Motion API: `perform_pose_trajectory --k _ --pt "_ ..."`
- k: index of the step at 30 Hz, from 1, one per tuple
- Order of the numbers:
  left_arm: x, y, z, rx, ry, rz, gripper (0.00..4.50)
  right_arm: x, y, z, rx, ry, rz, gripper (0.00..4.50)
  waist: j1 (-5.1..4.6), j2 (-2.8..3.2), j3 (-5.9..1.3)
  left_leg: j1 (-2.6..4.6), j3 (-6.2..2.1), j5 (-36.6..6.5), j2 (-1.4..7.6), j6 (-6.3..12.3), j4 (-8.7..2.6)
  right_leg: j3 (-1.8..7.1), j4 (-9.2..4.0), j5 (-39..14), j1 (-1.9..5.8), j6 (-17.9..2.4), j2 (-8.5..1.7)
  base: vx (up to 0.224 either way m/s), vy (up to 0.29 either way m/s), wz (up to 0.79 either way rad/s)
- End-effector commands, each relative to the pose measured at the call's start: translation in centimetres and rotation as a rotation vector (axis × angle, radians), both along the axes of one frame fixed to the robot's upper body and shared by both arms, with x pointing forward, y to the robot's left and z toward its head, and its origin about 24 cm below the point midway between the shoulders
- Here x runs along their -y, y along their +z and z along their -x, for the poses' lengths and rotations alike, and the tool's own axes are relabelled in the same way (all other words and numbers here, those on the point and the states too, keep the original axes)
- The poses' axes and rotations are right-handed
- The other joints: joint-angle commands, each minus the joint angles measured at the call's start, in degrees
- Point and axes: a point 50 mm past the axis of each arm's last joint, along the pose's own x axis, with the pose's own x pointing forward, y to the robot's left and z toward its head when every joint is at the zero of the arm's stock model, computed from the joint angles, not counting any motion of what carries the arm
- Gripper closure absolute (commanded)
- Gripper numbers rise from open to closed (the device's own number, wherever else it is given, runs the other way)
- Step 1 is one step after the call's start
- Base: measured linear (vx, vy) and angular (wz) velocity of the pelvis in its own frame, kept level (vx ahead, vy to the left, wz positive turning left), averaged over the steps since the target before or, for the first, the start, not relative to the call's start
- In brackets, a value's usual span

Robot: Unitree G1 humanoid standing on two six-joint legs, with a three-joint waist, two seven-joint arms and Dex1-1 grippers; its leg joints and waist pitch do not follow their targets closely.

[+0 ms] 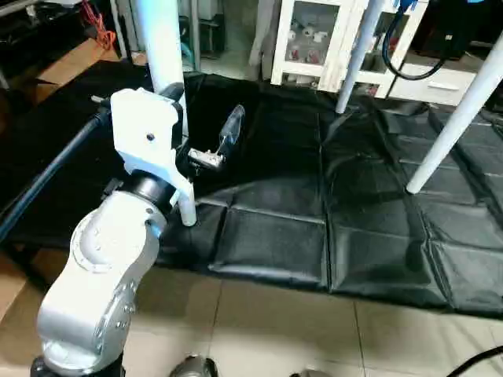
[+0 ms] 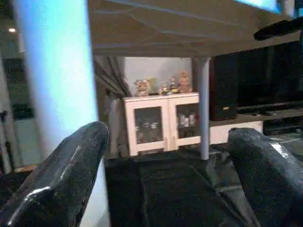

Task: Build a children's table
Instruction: Flip table

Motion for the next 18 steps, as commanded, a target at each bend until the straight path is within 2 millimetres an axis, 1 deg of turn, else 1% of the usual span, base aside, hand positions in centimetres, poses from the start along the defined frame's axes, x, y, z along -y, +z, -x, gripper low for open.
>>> perform_pose_trajectory --k 1,2,3,4,5,6,7,8,9,10,11,12,13,14,15,16,18 --pt "0.1 0.1 0.1 -0.002 -0.006 -0.008 0.00 -0.1 0.5 0.2 -0.007 0.020 -0.022 1.48 -1.68 -0.48 -3.07 1.80 -10.83 -8.8 1.38 -3.33 3.01 3.53 -9.14 -42.5 2.80 -3.6 -8.34 0.000 0.000 0.00" --pt "0.1 0.1 0.1 -0.002 -0.004 -0.010 0.00 -0.2 0.5 0.2 -0.005 0.024 -0.027 1.48 -1.91 0.30 -3.29 2.67 -10.62 -15.4 2.23 -6.06 -0.57 0.28 -7.91 -39.2 2.83 -5.1 -4.68 -0.009 0.047 -0.29" --pt "0.0 0.1 0.1 -0.003 -0.003 -0.010 0.00 -0.2 0.6 0.2 0.001 0.027 -0.033 1.39 -3.28 2.69 -3.26 4.71 -11.04 -40.8 4.01 -11.07 -6.50 -2.80 -3.96 -21.1 -0.21 -5.5 3.05 -0.078 0.031 -0.05" --pt "0.0 0.1 0.1 -0.003 -0.003 -0.010 0.00 -0.2 0.6 0.2 0.001 0.027 -0.033 1.32 -3.68 3.46 -3.08 2.75 -11.73 -50.7 5.25 -10.95 -9.74 -3.76 0.62 -5.2 2.58 -7.6 3.12 -0.078 0.031 -0.05" --pt "0.0 0.1 0.1 -0.004 -0.002 -0.012 0.00 -0.1 0.6 0.2 0.004 0.027 -0.037 1.13 -3.12 3.77 -2.46 1.37 -10.60 -54.1 5.66 -10.24 -11.66 -4.61 2.42 -2.6 3.22 -8.2 3.35 -0.132 0.038 -0.07" --pt "-0.1 0.1 0.0 -0.007 0.000 -0.015 0.00 0.0 0.7 0.3 0.008 0.027 -0.044 1.06 -1.56 2.92 -2.20 -0.71 -8.38 -55.5 6.18 -5.75 -13.34 -4.37 6.61 -3.9 6.05 -6.6 2.32 -0.117 -0.003 -0.01" --pt "-0.1 0.1 0.0 -0.007 0.000 -0.015 0.00 0.0 0.7 0.3 0.009 0.026 -0.045 1.01 -0.25 2.59 -2.68 -0.28 -7.15 -52.1 5.70 -5.09 -12.62 -2.99 6.70 -8.9 6.01 -5.8 1.99 -0.117 -0.003 -0.01" --pt "-0.1 0.1 0.0 -0.007 0.000 -0.017 0.00 0.1 0.7 0.3 0.017 0.025 -0.048 1.01 -0.76 0.75 -3.27 1.21 -6.27 -45.3 5.14 -4.56 -9.74 -0.65 4.56 -18.4 4.59 -5.0 0.71 -0.033 -0.085 0.00" --pt "-0.1 0.1 0.0 -0.008 0.001 -0.017 0.00 0.1 0.8 0.3 0.024 0.026 -0.048 0.95 -1.63 -2.32 -4.08 4.87 -7.63 -19.8 1.96 -2.75 4.07 3.44 -7.98 -50.1 -0.85 -1.9 -6.30 -0.019 -0.100 -0.03" --pt "-0.1 0.1 -0.1 -0.008 0.001 -0.017 0.00 0.1 0.8 0.3 0.028 0.026 -0.048 0.78 -1.07 -1.85 -3.91 2.55 -8.47 -12.1 2.04 -1.48 2.62 4.42 -7.65 -47.8 1.85 -2.6 -6.60 -0.019 -0.100 -0.03" --pt "-0.1 0.1 -0.1 -0.008 0.001 -0.017 0.00 0.1 0.8 0.3 0.028 0.026 -0.048 0.66 -0.54 -1.15 -3.94 0.78 -8.83 -7.4 2.61 -1.32 0.60 3.58 -6.13 -41.0 3.59 -4.8 -5.81 -0.020 -0.068 -0.07" --pt "-0.1 0.1 -0.1 -0.007 0.000 -0.017 0.00 0.1 0.9 0.4 0.035 0.030 -0.050 0.57 -0.36 0.37 -4.55 1.74 -8.31 -8.4 3.47 -2.54 -2.42 1.04 -3.66 -25.6 2.59 -9.0 -1.45 0.000 0.000 0.00" --pt "-0.1 0.2 -0.1 -0.007 0.000 -0.018 0.00 0.0 1.1 0.5 0.057 0.044 -0.054 0.57 -1.32 1.52 -4.48 1.96 -8.20 -15.6 4.05 -3.71 -3.72 0.04 -2.39 -16.7 2.27 -12.5 0.15 0.000 0.000 0.00" --pt "-0.1 0.2 -0.1 -0.008 -0.001 -0.019 0.00 0.0 1.2 0.5 0.076 0.059 -0.063 0.48 -1.59 1.74 -4.16 1.59 -8.25 -20.1 4.24 -4.66 -4.31 -0.21 -2.27 -15.8 2.38 -13.1 0.46 -0.069 -0.006 -0.04" --pt "-0.1 0.2 -0.1 -0.009 -0.003 -0.022 0.00 -0.1 1.5 0.7 0.106 0.092 -0.066 0.23 -2.10 1.71 -3.80 1.36 -8.52 -29.4 4.25 -6.93 -4.72 -0.49 -2.47 -18.4 2.31 -11.7 0.21 -0.037 0.032 -0.19" --pt "-0.1 0.2 -0.1 -0.010 -0.003 -0.023 0.00 -0.2 1.6 0.8 0.113 0.109 -0.067 0.23 -2.13 1.65 -3.71 1.51 -8.50 -30.8 4.18 -7.12 -4.70 -0.39 -2.79 -19.1 2.08 -11.2 0.04 -0.037 0.032 -0.19" --pt "-0.1 0.2 -0.1 -0.011 -0.002 -0.024 0.00 -0.3 1.6 0.9 0.124 0.133 -0.065 0.12 -2.42 1.46 -3.59 1.67 -8.38 -31.7 4.01 -6.96 -4.60 -0.21 -3.39 -20.2 1.92 -10.2 -0.33 0.000 0.000 0.00"
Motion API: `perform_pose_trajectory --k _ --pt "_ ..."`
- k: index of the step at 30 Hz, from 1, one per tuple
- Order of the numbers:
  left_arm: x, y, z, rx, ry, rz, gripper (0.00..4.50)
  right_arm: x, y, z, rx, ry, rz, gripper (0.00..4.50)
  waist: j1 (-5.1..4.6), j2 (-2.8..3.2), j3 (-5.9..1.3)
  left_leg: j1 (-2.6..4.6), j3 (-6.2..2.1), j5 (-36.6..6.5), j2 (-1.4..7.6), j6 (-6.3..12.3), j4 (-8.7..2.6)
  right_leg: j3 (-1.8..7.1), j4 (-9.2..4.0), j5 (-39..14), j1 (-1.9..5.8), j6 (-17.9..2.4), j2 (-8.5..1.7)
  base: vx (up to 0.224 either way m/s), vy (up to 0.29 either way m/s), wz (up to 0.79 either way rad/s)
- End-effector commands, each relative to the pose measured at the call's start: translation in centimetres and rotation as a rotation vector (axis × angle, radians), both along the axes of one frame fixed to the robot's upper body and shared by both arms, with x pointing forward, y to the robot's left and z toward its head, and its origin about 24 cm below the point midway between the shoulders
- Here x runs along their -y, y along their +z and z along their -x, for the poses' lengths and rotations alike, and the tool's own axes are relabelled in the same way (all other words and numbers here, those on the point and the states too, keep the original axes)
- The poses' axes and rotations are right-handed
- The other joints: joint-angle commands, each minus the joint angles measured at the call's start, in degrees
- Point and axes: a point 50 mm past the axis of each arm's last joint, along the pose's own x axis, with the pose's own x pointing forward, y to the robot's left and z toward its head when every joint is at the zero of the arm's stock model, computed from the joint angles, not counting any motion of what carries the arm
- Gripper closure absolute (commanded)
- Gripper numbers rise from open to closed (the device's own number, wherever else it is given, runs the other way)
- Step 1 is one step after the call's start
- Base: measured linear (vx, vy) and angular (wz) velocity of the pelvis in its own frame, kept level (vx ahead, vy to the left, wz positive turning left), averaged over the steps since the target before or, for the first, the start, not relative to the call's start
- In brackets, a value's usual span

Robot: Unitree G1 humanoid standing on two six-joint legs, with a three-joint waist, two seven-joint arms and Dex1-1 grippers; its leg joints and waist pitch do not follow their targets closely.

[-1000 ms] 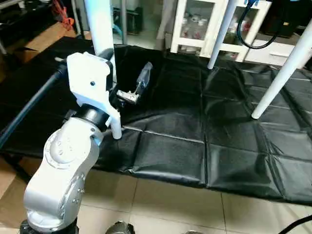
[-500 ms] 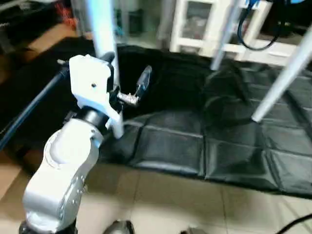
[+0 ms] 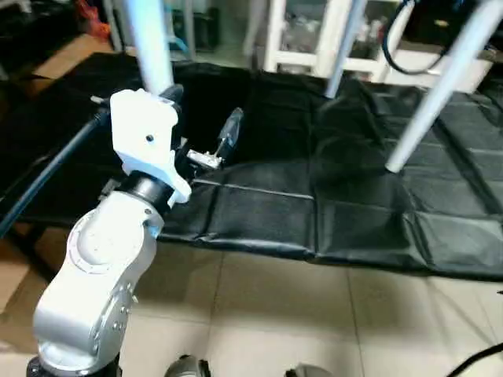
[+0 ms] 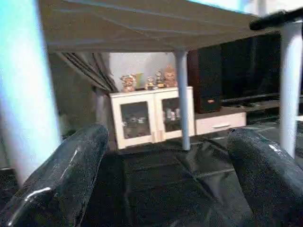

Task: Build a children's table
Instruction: Flip table

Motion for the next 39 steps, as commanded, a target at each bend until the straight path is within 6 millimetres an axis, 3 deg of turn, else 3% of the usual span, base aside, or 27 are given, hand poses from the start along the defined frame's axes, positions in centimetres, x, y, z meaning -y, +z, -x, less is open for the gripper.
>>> perform_pose_trajectory --k 1,5,8,9,12,14,15,16,17,18,19,21,22,23,24,26,27,28,29,31,32,33,35,36,37,38,39 --pt "0.0 0.1 -0.1 -0.003 -0.004 -0.006 0.00 0.0 0.4 0.4 0.061 0.051 0.002 0.06 -0.35 0.45 -3.81 2.05 -2.59 -31.3 3.00 -5.22 -6.43 2.44 -6.96 -19.8 0.98 -8.8 -3.34 0.000 0.000 0.00" --pt "-0.1 -0.1 -0.2 -0.015 -0.001 -0.011 0.00 -1.0 0.3 1.1 0.230 0.192 -0.002 0.06 -0.44 0.82 -4.36 1.74 -2.45 -25.3 2.94 -4.31 -6.62 2.34 -6.66 -13.2 1.88 -9.3 -3.22 0.000 0.000 0.00" --pt "-0.3 -0.4 -0.4 -0.041 0.014 -0.013 0.00 -1.4 0.1 1.7 0.290 0.285 -0.042 0.06 -0.27 1.02 -4.77 1.79 -1.73 -20.5 2.77 -2.13 -6.35 2.46 -6.85 -7.5 2.24 -10.7 -3.03 0.000 0.000 0.00" --pt "-0.6 -0.8 -0.5 -0.065 0.033 -0.019 0.00 -1.7 0.2 2.2 0.352 0.351 -0.075 0.06 -0.04 1.94 -4.86 1.91 -1.74 -19.7 2.67 -1.54 -6.22 2.53 -6.60 -6.1 2.32 -11.5 -3.04 0.000 0.000 0.00" --pt "-1.0 -1.4 -0.7 -0.098 0.064 -0.011 0.00 -2.1 0.3 3.3 0.442 0.469 -0.154 0.06 0.03 1.38 -5.22 1.69 -1.40 -14.9 2.58 0.21 -6.08 2.52 -6.45 -0.6 3.09 -12.6 -2.98 0.000 0.000 0.00" --pt "-1.4 -2.0 -0.7 -0.120 0.095 0.004 0.00 -2.5 0.0 4.2 0.496 0.572 -0.242 0.06 0.44 2.06 -5.60 1.99 -1.15 -9.5 2.50 3.12 -5.95 2.45 -6.37 6.7 3.66 -13.3 -2.88 0.000 0.000 0.00" --pt "-1.4 -2.0 -0.7 -0.120 0.095 0.004 0.00 -2.5 0.0 4.2 0.496 0.572 -0.242 0.06 0.51 2.01 -5.79 2.09 -1.16 -7.9 2.62 3.78 -5.87 2.42 -6.14 8.5 3.72 -13.8 -2.91 0.000 0.000 0.00" --pt "-2.1 -2.8 -0.6 -0.132 0.148 0.043 0.00 -3.4 -2.0 5.2 0.481 0.688 -0.366 0.06 0.79 2.57 -5.72 2.25 -1.01 -6.5 2.37 5.46 -5.92 2.37 -6.41 10.9 3.93 -14.3 -2.61 0.000 0.000 0.00" --pt "-2.3 -3.0 -0.5 -0.133 0.163 0.045 0.00 -3.5 -2.5 5.3 0.465 0.698 -0.401 0.06 1.12 2.71 -5.80 2.45 -1.08 -5.9 2.80 6.05 -6.13 2.52 -6.45 12.4 4.19 -14.0 -3.08 0.000 0.000 0.00" --pt "-2.9 -3.8 -0.3 -0.138 0.213 0.048 0.00 -3.8 -4.4 5.9 0.396 0.731 -0.526 0.06 0.82 2.96 -5.59 2.47 -1.41 -5.1 2.76 7.34 -6.65 2.17 -6.92 13.8 4.63 -13.3 -2.45 0.053 0.013 -0.01" --pt "-3.1 -4.3 -0.1 -0.146 0.229 0.065 0.00 -4.0 -5.9 6.1 0.319 0.739 -0.629 0.06 0.75 3.53 -5.52 3.35 -1.65 -9.5 3.27 6.62 -7.48 1.91 -7.44 10.3 4.54 -12.8 -2.39 0.053 0.013 -0.01" --pt "-3.5 -5.4 0.5 -0.167 0.272 0.114 0.00 -4.5 -10.3 6.7 0.138 0.712 -0.763 0.06 0.86 3.76 -5.91 4.22 -1.54 -14.9 3.34 3.29 -8.21 1.94 -8.32 2.5 4.82 -13.9 -2.51 0.000 0.000 0.00" --pt "-3.5 -5.4 0.5 -0.167 0.272 0.114 0.00 -4.5 -10.3 6.7 0.138 0.712 -0.763 0.06 1.50 3.88 -5.96 4.59 -1.35 -15.3 3.41 2.89 -8.28 2.06 -8.79 1.1 4.75 -13.5 -2.73 0.000 0.000 0.00" --pt "-3.7 -6.7 1.2 -0.180 0.303 0.086 0.00 -5.0 -15.9 7.7 -0.067 0.631 -0.856 0.06 2.01 4.22 -5.27 4.68 -1.22 -15.6 3.38 2.35 -8.64 2.47 -9.84 -1.7 4.29 -12.0 -2.66 0.000 0.000 0.00" --pt "-3.7 -7.3 1.6 -0.185 0.317 0.077 0.00 -4.9 -18.8 8.1 -0.147 0.549 -0.945 0.06 2.35 4.56 -5.53 5.17 -1.11 -16.6 3.64 1.50 -8.83 2.42 -9.73 -3.5 4.21 -11.4 -2.91 0.000 0.000 0.00" --pt "-3.8 -7.5 1.7 -0.187 0.321 0.075 0.00 -4.9 -19.5 8.3 -0.166 0.529 -0.966 0.06 1.78 4.66 -5.01 5.43 -1.04 -21.7 3.20 -0.58 -9.70 2.34 -10.72 -11.1 4.24 -9.7 -2.87 0.000 0.000 0.00" --pt "-3.8 -8.7 2.6 -0.208 0.358 0.092 0.00 -3.4 -24.6 9.6 -0.255 0.301 -1.085 0.06 1.73 4.58 -5.20 5.82 -1.31 -23.7 3.03 -2.27 -9.76 2.53 -11.40 -15.6 4.02 -7.7 -3.08 0.000 0.000 0.00" --pt "-3.8 -8.7 2.6 -0.208 0.358 0.092 0.00 -3.4 -24.6 9.6 -0.255 0.301 -1.085 0.06 1.77 4.68 -5.12 5.93 -1.26 -23.4 3.06 -2.39 -9.81 2.69 -11.67 -15.6 3.89 -7.1 -3.17 0.000 0.000 0.00" --pt "-3.6 -9.1 2.8 -0.222 0.364 0.100 0.00 -2.2 -26.2 10.0 -0.271 0.187 -1.129 0.06 1.33 4.67 -5.05 5.57 -1.53 -24.0 3.01 -2.79 -10.16 2.47 -11.51 -15.7 4.23 -6.8 -3.00 0.000 0.000 0.00" --pt "-3.2 -9.7 2.8 -0.239 0.354 0.100 0.00 -0.6 -27.3 10.5 -0.294 0.068 -1.194 0.06 1.04 4.23 -5.17 5.44 -1.56 -24.2 2.96 -2.81 -10.25 2.46 -11.57 -15.8 4.24 -6.1 -2.97 0.000 0.000 0.00" --pt "-3.2 -9.7 2.8 -0.239 0.354 0.100 0.00 -0.6 -27.3 10.5 -0.294 0.068 -1.194 0.06 0.92 4.59 -5.05 5.80 -1.64 -26.2 2.83 -2.89 -10.34 2.50 -11.77 -18.6 4.24 -5.0 -3.12 0.000 0.000 0.00" --pt "-2.6 -9.9 2.4 -0.238 0.322 0.087 0.00 0.0 -27.0 10.8 -0.303 0.046 -1.226 0.06 0.52 3.97 -4.72 6.34 -1.79 -29.9 2.62 -3.29 -10.41 2.18 -12.28 -24.3 4.25 -3.0 -3.04 0.000 0.000 0.00" --pt "-2.1 -9.8 1.9 -0.231 0.293 0.083 0.00 -0.1 -26.3 11.0 -0.323 0.065 -1.240 0.06 -0.44 4.12 -3.95 8.14 -2.10 -37.6 2.06 -4.19 -10.13 0.95 -13.57 -35.4 3.52 0.7 -2.33 0.000 0.000 0.00" --pt "-1.9 -9.7 1.6 -0.227 0.290 0.083 0.00 -0.5 -25.9 11.0 -0.338 0.095 -1.249 0.06 -1.62 3.82 -3.58 9.70 -2.21 -41.6 1.68 -4.11 -9.54 -0.36 -14.59 -39.1 3.10 1.9 -1.50 0.000 0.000 0.00" --pt "-2.0 -9.7 1.5 -0.225 0.297 0.084 0.00 -0.6 -25.7 11.1 -0.337 0.101 -1.246 0.06 -2.86 4.66 -2.79 10.87 -2.51 -47.8 1.92 -4.50 -10.16 -3.09 -14.87 -39.6 3.42 2.4 0.03 0.000 0.000 0.00" --pt "-2.0 -9.7 1.4 -0.224 0.299 0.085 0.00 -0.7 -25.7 11.1 -0.337 0.101 -1.245 0.06 -3.91 4.60 -2.55 10.03 -2.60 -49.5 2.10 -4.54 -11.07 -4.14 -14.11 -37.7 4.80 2.7 0.55 0.006 -0.006 -0.23" --pt "-2.1 -9.7 1.4 -0.219 0.312 0.090 0.00 -0.9 -25.7 11.1 -0.341 0.095 -1.248 0.06 -2.21 5.59 -2.30 2.42 -1.16 -58.3 4.74 -5.45 -18.96 -3.82 1.52 -17.2 14.00 0.6 0.70 -0.039 -0.009 -0.22"
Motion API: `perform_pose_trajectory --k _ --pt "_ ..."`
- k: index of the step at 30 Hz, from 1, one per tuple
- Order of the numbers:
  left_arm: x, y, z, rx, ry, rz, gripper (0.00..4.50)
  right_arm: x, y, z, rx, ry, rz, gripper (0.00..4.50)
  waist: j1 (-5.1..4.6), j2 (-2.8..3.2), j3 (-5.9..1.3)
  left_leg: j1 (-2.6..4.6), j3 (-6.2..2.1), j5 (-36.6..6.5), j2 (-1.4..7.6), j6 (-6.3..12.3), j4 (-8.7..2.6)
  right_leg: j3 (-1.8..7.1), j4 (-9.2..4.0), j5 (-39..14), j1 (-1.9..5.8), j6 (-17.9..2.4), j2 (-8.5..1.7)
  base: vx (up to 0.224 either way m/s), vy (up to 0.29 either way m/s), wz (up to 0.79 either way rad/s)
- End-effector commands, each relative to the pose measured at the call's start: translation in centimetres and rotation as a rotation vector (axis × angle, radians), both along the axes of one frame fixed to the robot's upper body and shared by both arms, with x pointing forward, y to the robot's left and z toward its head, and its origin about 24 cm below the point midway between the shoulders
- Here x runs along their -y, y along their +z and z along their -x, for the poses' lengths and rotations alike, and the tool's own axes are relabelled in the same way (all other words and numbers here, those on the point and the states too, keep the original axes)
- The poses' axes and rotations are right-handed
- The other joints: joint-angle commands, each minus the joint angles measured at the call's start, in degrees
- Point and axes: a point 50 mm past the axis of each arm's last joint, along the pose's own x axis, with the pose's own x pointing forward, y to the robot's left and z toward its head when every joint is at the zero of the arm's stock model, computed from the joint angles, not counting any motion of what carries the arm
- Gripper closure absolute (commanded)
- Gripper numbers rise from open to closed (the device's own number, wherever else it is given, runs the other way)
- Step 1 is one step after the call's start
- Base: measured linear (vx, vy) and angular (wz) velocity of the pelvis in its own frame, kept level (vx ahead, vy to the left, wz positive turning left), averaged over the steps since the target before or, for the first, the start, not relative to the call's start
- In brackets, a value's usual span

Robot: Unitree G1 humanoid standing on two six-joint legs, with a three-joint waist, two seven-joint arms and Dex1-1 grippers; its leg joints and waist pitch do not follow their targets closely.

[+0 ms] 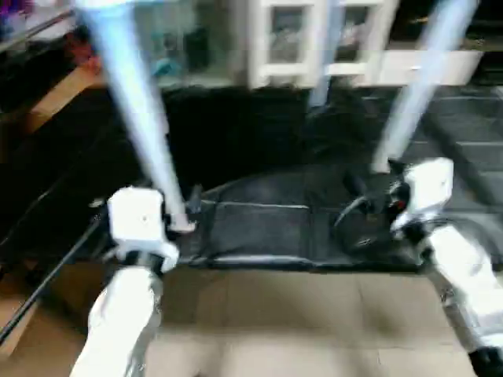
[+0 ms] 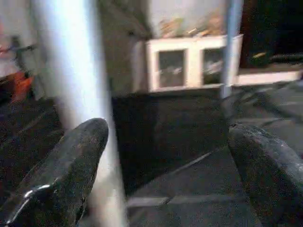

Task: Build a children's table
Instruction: Flip table

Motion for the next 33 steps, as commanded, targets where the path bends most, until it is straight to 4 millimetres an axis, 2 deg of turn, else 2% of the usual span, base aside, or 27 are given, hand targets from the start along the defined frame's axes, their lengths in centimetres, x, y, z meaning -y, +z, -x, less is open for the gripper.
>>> perform_pose_trajectory --k 1,2,3,4,5,6,7,8,9,10,11,12,14,15,16,17,18,19,20,21,22,23,24,25,26,28,33 --pt "-0.1 -0.1 -0.1 0.003 0.017 -0.004 0.00 -0.2 0.0 0.1 -0.021 -0.001 -0.013 0.06 2.56 0.43 -1.46 -4.24 -0.29 -57.7 4.65 -4.55 -13.57 -0.21 7.71 -14.4 6.20 -1.0 0.88 -0.039 -0.009 -0.22" --pt "-0.1 -0.1 -0.1 0.004 0.020 -0.004 0.00 -0.2 0.0 0.1 -0.022 -0.001 -0.014 0.06 2.20 -1.00 -2.10 -3.08 0.00 -52.8 4.86 -2.15 -11.44 2.83 7.49 -19.4 5.70 -0.3 -0.29 -0.014 -0.063 -0.13" --pt "-0.1 -0.1 -0.1 0.008 0.029 -0.003 0.00 -0.2 0.0 0.2 -0.030 -0.005 -0.017 0.06 0.83 -5.70 -3.07 2.24 0.61 -32.9 0.23 -0.77 3.81 7.19 -7.64 -58.3 -1.06 1.4 -5.23 0.077 -0.084 -0.09" --pt "0.0 -0.2 -0.1 0.011 0.026 -0.003 0.00 -0.2 -0.1 0.3 -0.036 -0.006 -0.009 0.06 0.91 -4.71 -2.15 -4.11 -3.44 -10.9 -2.44 4.25 11.96 13.09 -11.08 -66.0 3.33 -5.0 -10.37 0.077 -0.084 -0.09" --pt "0.1 -0.2 0.0 0.014 0.024 -0.003 0.00 -0.2 0.0 0.4 -0.047 -0.005 -0.008 0.06 1.98 -4.87 -2.12 -7.01 -4.26 -7.4 -2.03 3.39 10.58 10.75 -9.65 -58.6 5.43 -6.4 -8.89 0.125 -0.016 -0.11" --pt "0.1 -0.2 0.0 0.014 0.024 -0.003 0.00 -0.2 0.0 0.4 -0.047 -0.005 -0.008 0.06 2.11 -4.99 -2.57 -7.22 -4.33 -8.6 -1.84 3.61 9.10 10.58 -8.75 -52.5 5.96 -7.9 -7.42 0.113 0.018 0.02" --pt "0.1 -0.2 0.0 0.017 0.024 -0.003 0.00 -0.3 0.0 0.5 -0.055 -0.004 -0.013 0.06 2.18 -3.46 -3.38 -4.58 -3.78 -9.0 -1.79 4.35 4.86 8.00 -8.11 -41.9 5.86 -11.5 -4.34 0.113 0.018 0.02" --pt "0.1 -0.2 0.1 0.017 0.027 -0.009 0.00 -0.3 0.1 0.5 -0.058 -0.004 -0.015 0.06 2.01 -2.48 -3.76 -3.30 -3.52 -8.7 -1.51 4.63 2.53 6.68 -7.88 -36.8 5.81 -12.4 -2.87 0.086 0.023 0.28" --pt "0.2 -0.2 0.2 0.021 0.024 -0.015 0.00 -0.3 0.1 0.6 -0.062 0.008 -0.035 0.06 0.99 -0.01 -4.12 0.58 -5.73 -14.3 0.76 5.48 -2.65 4.01 -5.72 -26.3 3.52 -10.6 1.04 0.100 0.046 0.22" --pt "0.2 -0.2 0.2 0.021 0.022 -0.016 0.00 -0.4 0.2 0.6 -0.063 0.011 -0.039 0.06 -1.17 0.75 -3.51 3.08 -9.55 -23.1 3.71 5.89 -5.11 2.97 -1.84 -22.1 0.69 -9.3 2.86 0.100 0.046 0.22" --pt "0.4 -0.2 0.4 0.027 -0.004 -0.017 0.00 -0.6 0.2 0.7 -0.065 0.031 -0.068 0.06 -2.50 1.53 -5.57 8.31 -13.94 -29.6 7.24 10.76 -6.54 3.21 4.33 -11.9 -2.35 -5.2 1.94 0.137 0.055 0.09" --pt "0.7 -0.1 0.7 0.035 -0.046 -0.002 0.00 -0.8 0.2 0.8 -0.072 0.054 -0.071 0.06 -3.21 0.85 -5.65 7.88 -13.88 -18.9 6.60 20.53 -5.24 3.26 6.90 -4.3 -5.50 3.5 1.00 0.170 0.040 0.01" --pt "0.9 -0.2 0.9 0.031 -0.072 -0.002 0.00 -0.9 0.1 0.9 -0.076 0.070 -0.066 0.06 -3.05 -0.21 -5.02 6.02 -12.67 -6.7 6.44 25.01 -5.36 4.07 7.37 -0.6 -6.73 5.1 0.06 0.152 0.027 -0.04" --pt "1.0 -0.4 1.1 0.028 -0.090 -0.008 0.00 -1.1 0.0 1.1 -0.080 0.088 -0.066 0.06 -2.76 -1.65 -5.63 5.10 -11.34 8.4 5.32 26.71 -4.02 5.92 5.15 6.3 -7.98 4.8 -1.48 0.112 -0.036 -0.09" --pt "1.1 -0.5 1.3 0.023 -0.113 -0.003 0.00 -1.3 0.0 1.2 -0.086 0.110 -0.072 0.06 -0.80 -4.51 -6.09 0.73 -7.05 13.8 -0.56 20.73 0.57 9.37 -2.12 21.1 -5.19 2.7 -4.65 0.112 -0.036 -0.09" --pt "1.2 -0.5 1.4 0.023 -0.129 0.006 0.00 -1.4 0.0 1.3 -0.088 0.121 -0.075 0.06 -0.01 -5.98 -5.84 -2.89 -5.55 7.8 -4.09 17.48 1.82 10.90 -3.75 22.4 -2.34 4.6 -5.52 0.105 -0.070 -0.02" --pt "1.3 -0.5 1.6 0.025 -0.165 0.026 0.00 -1.5 -0.1 1.4 -0.093 0.139 -0.082 0.06 0.73 -5.88 -6.24 -4.98 -6.27 5.2 -3.90 10.76 3.15 12.79 -2.49 36.7 1.33 -0.8 -9.13 0.087 -0.066 -0.05" --pt "1.3 -0.5 1.8 0.028 -0.197 0.041 0.00 -1.5 -0.1 1.5 -0.098 0.152 -0.089 0.06 1.29 -5.59 -6.62 -4.05 -5.85 9.4 -3.88 4.68 1.00 9.17 -0.59 51.9 0.86 -1.7 -5.56 0.087 -0.066 -0.05" --pt "1.4 -0.5 2.0 0.026 -0.248 0.049 0.00 -1.5 -0.1 1.5 -0.099 0.165 -0.087 0.06 1.51 -5.15 -6.35 -3.45 -5.47 9.4 -3.98 3.06 0.11 7.96 -0.95 51.8 0.05 -1.7 -3.83 0.051 -0.052 -0.06" --pt "1.5 -0.5 2.2 0.023 -0.280 0.052 0.00 -1.5 -0.1 1.6 -0.099 0.173 -0.086 0.06 1.98 -3.46 -5.45 -1.84 -5.58 -1.0 -2.08 1.86 -1.73 6.73 -2.70 28.4 -1.23 -3.9 -1.91 0.000 0.000 0.00" --pt "1.4 -0.6 2.4 0.020 -0.313 0.044 0.00 -1.6 -0.1 1.6 -0.107 0.187 -0.092 0.06 1.98 -3.46 -5.45 -1.84 -5.58 -1.0 -2.08 1.86 -1.73 6.73 -2.70 28.4 -1.23 -3.9 -1.91 0.000 0.000 0.00" --pt "1.2 -0.6 2.6 0.018 -0.372 0.038 0.00 -1.7 -0.1 1.8 -0.120 0.219 -0.102 0.06 1.95 -2.66 -5.08 -1.52 -6.21 -7.9 0.04 2.16 -3.01 6.49 -3.16 9.9 -1.12 -8.3 -1.87 0.000 0.000 0.00" --pt "1.2 -0.6 2.6 0.018 -0.372 0.038 0.00 -1.7 -0.1 1.8 -0.120 0.219 -0.102 0.06 2.17 -1.80 -4.53 -0.69 -6.16 -14.7 1.32 2.48 -3.96 6.57 -4.08 -1.4 -2.02 -11.5 -1.91 -0.056 0.033 0.12" --pt "0.9 -0.5 2.6 0.018 -0.389 0.030 0.00 -1.9 -0.1 2.0 -0.137 0.265 -0.115 0.06 2.00 -1.79 -3.84 0.03 -5.83 -21.6 1.96 0.96 -4.65 6.56 -4.65 -8.2 -2.88 -12.5 -1.68 -0.056 0.033 0.12" --pt "0.5 -0.5 2.6 0.016 -0.400 0.025 0.00 -2.1 -0.1 2.3 -0.151 0.311 -0.114 0.06 2.07 -1.56 -3.68 0.35 -5.58 -24.8 2.05 -0.11 -4.91 6.50 -4.92 -10.9 -3.03 -12.3 -1.74 -0.060 0.041 0.22" --pt "-0.4 -0.4 2.5 0.008 -0.428 0.013 0.00 -2.5 -0.4 3.4 -0.213 0.458 -0.109 0.06 2.21 -2.16 -3.50 0.71 -4.73 -29.5 1.72 -2.20 -5.10 6.82 -5.94 -17.5 -3.29 -9.6 -2.15 -0.079 0.044 0.19" --pt "-1.6 -0.1 1.6 0.004 -0.489 0.017 0.00 -2.7 -0.7 5.0 -0.327 0.660 -0.113 0.06 2.28 -2.33 -3.73 -0.71 -4.74 -24.7 1.55 -1.76 -5.34 7.45 -5.71 -17.5 -2.57 -8.3 -2.84 -0.013 0.007 0.03"
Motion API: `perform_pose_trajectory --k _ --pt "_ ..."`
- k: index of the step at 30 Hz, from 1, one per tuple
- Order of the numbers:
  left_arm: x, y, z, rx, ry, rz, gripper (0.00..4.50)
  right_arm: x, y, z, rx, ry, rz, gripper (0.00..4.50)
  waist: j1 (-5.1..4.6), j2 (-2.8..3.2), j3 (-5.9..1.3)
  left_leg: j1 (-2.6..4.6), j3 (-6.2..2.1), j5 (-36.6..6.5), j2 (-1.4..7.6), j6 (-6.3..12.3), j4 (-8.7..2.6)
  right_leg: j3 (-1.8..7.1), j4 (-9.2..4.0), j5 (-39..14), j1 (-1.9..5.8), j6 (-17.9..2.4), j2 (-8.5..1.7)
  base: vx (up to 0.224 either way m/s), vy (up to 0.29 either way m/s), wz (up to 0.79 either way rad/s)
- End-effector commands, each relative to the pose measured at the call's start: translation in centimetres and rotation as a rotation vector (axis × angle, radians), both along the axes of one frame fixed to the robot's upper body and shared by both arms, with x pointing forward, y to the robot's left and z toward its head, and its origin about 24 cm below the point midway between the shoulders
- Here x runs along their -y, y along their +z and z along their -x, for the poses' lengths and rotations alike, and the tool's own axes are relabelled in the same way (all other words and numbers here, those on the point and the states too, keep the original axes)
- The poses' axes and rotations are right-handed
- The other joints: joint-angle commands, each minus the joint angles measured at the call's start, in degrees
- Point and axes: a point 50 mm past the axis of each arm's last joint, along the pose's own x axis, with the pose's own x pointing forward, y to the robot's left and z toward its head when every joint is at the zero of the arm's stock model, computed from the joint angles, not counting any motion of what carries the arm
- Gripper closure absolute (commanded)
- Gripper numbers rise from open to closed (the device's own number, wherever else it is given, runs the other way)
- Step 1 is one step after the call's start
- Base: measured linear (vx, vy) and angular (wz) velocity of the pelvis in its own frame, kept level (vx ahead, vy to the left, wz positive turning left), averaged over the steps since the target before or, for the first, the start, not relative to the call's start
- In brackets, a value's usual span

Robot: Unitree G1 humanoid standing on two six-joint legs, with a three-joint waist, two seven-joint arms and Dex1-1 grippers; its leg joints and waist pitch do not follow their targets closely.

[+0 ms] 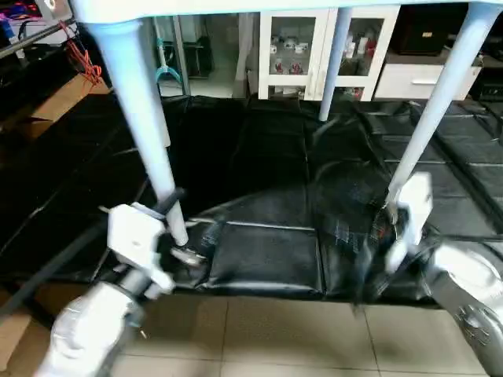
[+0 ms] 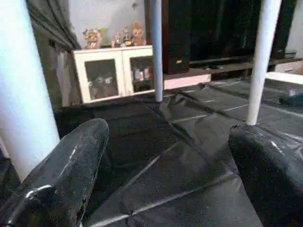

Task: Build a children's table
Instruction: Flip table

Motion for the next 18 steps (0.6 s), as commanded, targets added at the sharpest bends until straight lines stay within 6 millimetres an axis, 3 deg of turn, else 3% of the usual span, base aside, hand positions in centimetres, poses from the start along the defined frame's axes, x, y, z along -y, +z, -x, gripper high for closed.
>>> perform_pose_trajectory --k 1,3,6,9,12,14,16,18 --pt "-0.3 0.0 -0.6 -0.007 -0.023 0.014 0.00 -0.3 0.4 0.6 -0.026 0.079 -0.015 0.06 -0.14 -0.28 -1.41 0.07 -2.45 -20.9 4.58 -0.82 -7.02 1.96 -5.10 -19.5 0.44 -7.9 -3.86 0.000 0.000 0.00" --pt "-0.4 -0.1 -0.9 -0.015 -0.044 0.023 0.00 -0.3 0.5 0.8 -0.041 0.112 -0.018 0.06 -0.16 -0.38 -1.31 -0.13 -2.36 -20.3 4.56 -0.68 -6.97 2.04 -5.15 -19.9 0.59 -8.3 -4.11 0.000 0.000 0.00" --pt "-0.3 -0.5 -1.3 -0.040 -0.104 0.031 0.00 -0.3 0.5 0.9 -0.052 0.139 -0.012 0.06 -0.26 -0.69 -1.23 -0.11 -2.35 -21.0 4.39 -0.98 -6.81 2.07 -5.60 -25.3 0.29 -7.4 -4.37 0.000 0.000 0.00" --pt "-0.4 -0.8 -1.6 -0.054 -0.137 0.020 0.00 -0.4 0.6 1.0 -0.054 0.145 -0.011 0.06 -0.39 -0.65 -1.51 -0.53 -2.41 -18.2 4.55 -0.66 -6.85 2.06 -5.31 -22.2 0.41 -7.7 -4.24 0.000 0.000 0.00" --pt "-1.8 -1.1 -2.8 -0.058 -0.115 -0.076 0.00 -0.6 0.8 1.1 -0.054 0.159 -0.010 0.06 -0.40 -0.16 -1.71 -0.42 -2.24 -16.2 4.47 -0.19 -6.70 2.12 -4.94 -18.1 0.42 -8.6 -3.98 0.000 0.000 0.00" --pt "-2.7 -1.2 -3.0 -0.057 -0.100 -0.130 0.00 -0.7 0.9 1.2 -0.052 0.171 0.004 0.06 -0.56 -0.25 -1.67 -0.79 -2.29 -15.2 4.64 0.18 -6.83 1.99 -4.84 -16.4 0.72 -9.4 -4.01 0.000 0.000 0.00" --pt "-4.6 -1.2 -3.6 -0.060 -0.060 -0.191 0.00 -0.8 1.0 1.4 -0.048 0.178 0.008 0.06 -0.66 -0.07 -1.90 -0.72 -2.20 -13.0 4.68 0.73 -6.67 2.00 -4.56 -13.2 0.83 -10.5 -4.03 0.000 0.000 0.00" --pt "-5.3 -1.2 -3.9 -0.062 -0.045 -0.214 0.00 -0.9 1.1 1.4 -0.045 0.178 0.007 0.06 -0.59 0.02 -2.09 -0.58 -2.06 -11.0 4.76 1.20 -6.55 1.98 -4.28 -10.2 0.90 -11.4 -4.02 0.000 0.000 0.00"
